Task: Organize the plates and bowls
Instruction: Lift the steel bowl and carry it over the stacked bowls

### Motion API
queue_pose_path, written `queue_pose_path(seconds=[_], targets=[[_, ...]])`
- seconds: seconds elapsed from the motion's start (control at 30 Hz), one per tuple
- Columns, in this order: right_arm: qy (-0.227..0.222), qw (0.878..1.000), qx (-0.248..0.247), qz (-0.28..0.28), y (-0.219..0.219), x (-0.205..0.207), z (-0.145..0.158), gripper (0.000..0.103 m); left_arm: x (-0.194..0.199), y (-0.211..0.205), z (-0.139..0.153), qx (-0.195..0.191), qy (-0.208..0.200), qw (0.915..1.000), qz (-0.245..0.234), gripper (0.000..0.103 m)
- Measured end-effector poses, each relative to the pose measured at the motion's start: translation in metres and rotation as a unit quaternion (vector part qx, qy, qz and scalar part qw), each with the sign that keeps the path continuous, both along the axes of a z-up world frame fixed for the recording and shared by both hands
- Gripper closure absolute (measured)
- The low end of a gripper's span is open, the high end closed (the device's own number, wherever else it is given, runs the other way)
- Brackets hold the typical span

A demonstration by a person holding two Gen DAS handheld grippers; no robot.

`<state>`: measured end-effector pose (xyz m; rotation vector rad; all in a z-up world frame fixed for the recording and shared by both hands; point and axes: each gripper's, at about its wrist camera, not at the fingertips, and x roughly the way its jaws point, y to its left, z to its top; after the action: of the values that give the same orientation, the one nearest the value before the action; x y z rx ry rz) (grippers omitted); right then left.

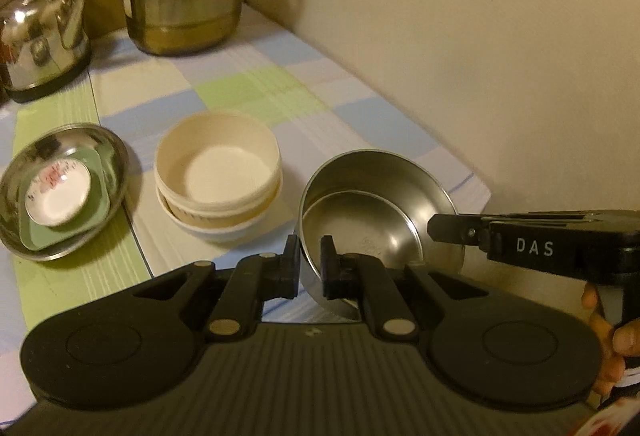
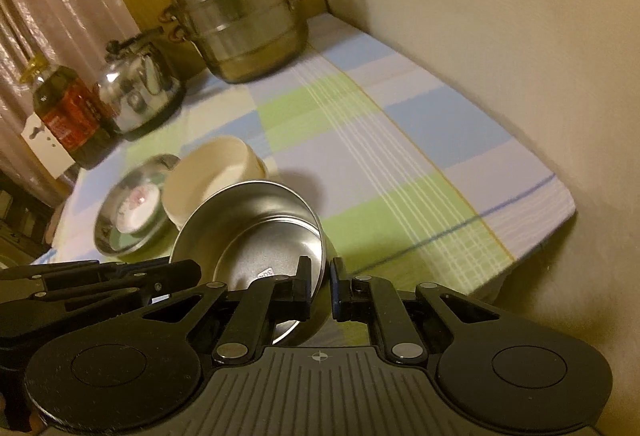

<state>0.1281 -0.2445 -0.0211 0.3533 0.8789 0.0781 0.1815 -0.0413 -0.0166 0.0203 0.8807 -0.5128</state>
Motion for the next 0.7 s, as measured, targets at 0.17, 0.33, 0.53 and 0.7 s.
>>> queue_pose_path(seconds=[0.17,0.33,0.53,0.7], targets=[[-0.01,1.0,0.008,0.018,0.007,0.018,0.016,0.094,0.009,0.012,0.02,-0.011,-0.021,0.9995,0.021,0.094],[-0.011,0.999,0.024,0.036,0.016,0.043,0.023,0.094,0.027,0.028,0.028,-0.017,-0.027,0.9984,0.048,0.095],[-0.011,0.998,0.034,0.054,0.028,0.078,0.027,0.094,0.052,0.044,0.03,-0.024,-0.024,0.9965,0.076,0.095],[-0.001,0.997,0.045,0.061,0.034,0.106,0.023,0.094,0.074,0.056,0.025,-0.029,-0.019,0.9951,0.093,0.095]])
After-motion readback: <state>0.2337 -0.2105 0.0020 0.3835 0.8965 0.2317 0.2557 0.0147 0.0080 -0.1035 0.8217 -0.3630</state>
